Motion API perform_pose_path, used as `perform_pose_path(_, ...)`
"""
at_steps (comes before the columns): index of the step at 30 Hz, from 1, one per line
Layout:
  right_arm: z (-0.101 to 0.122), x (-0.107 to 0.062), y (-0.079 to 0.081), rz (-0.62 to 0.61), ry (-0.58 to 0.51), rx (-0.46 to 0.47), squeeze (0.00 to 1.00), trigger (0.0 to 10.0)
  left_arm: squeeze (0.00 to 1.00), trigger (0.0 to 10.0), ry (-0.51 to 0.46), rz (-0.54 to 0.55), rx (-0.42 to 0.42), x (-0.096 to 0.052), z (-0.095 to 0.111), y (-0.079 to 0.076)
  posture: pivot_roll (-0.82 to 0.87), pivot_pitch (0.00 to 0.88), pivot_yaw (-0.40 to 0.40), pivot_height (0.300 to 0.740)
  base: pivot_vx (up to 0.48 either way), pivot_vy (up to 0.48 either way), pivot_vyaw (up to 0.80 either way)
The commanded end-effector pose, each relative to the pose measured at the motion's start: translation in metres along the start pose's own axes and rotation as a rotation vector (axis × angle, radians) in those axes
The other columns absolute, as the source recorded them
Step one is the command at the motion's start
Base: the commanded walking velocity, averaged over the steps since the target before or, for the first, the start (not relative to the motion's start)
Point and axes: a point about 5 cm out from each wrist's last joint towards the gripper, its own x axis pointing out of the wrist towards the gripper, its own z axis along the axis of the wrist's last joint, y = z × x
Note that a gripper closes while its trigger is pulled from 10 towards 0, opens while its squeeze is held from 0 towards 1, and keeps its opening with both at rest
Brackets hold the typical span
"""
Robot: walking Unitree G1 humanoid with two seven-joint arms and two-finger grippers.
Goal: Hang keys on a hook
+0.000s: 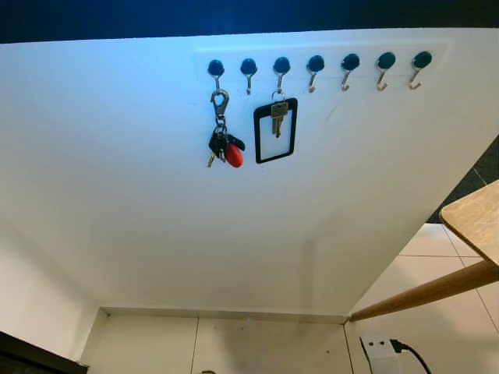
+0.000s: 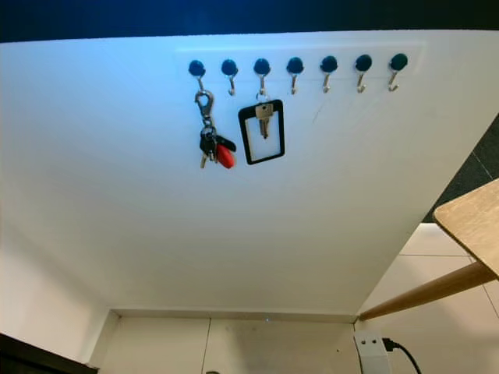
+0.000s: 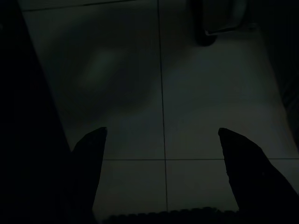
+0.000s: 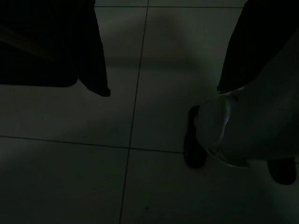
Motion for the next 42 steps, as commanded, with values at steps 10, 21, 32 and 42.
perform_pose_path(10,0.0016,0.0003,0.0025,0.012,-0.004,-0.019,0.00,10.0,0.00,10.0,-0.122,-0.006,0.035,-0.0016,0.0261,0.0054,-0.11,0.047,0.077,0.740,-0.261,0.000,0.00)
perform_pose_path(21,0.0006,0.0004,0.0049,0.020,0.000,-0.032,0.00,10.0,0.00,10.0,-0.115,-0.011,0.043,-0.0014,0.0244,0.0045,-0.11,0.047,0.074,0.740,-0.380,0.000,0.00)
perform_pose_path(32,-0.0032,0.0002,0.0058,0.025,0.010,-0.035,0.00,10.0,0.00,10.0,-0.108,-0.013,0.065,-0.0012,0.0239,0.0038,-0.10,0.051,0.073,0.740,-0.350,0.000,0.00)
perform_pose_path(42,-0.0039,0.0000,0.0043,0.024,0.012,-0.040,0.00,10.0,0.00,10.0,-0.114,-0.032,0.084,-0.0010,0.0260,0.0018,-0.10,0.053,0.067,0.740,-0.026,0.000,0.00)
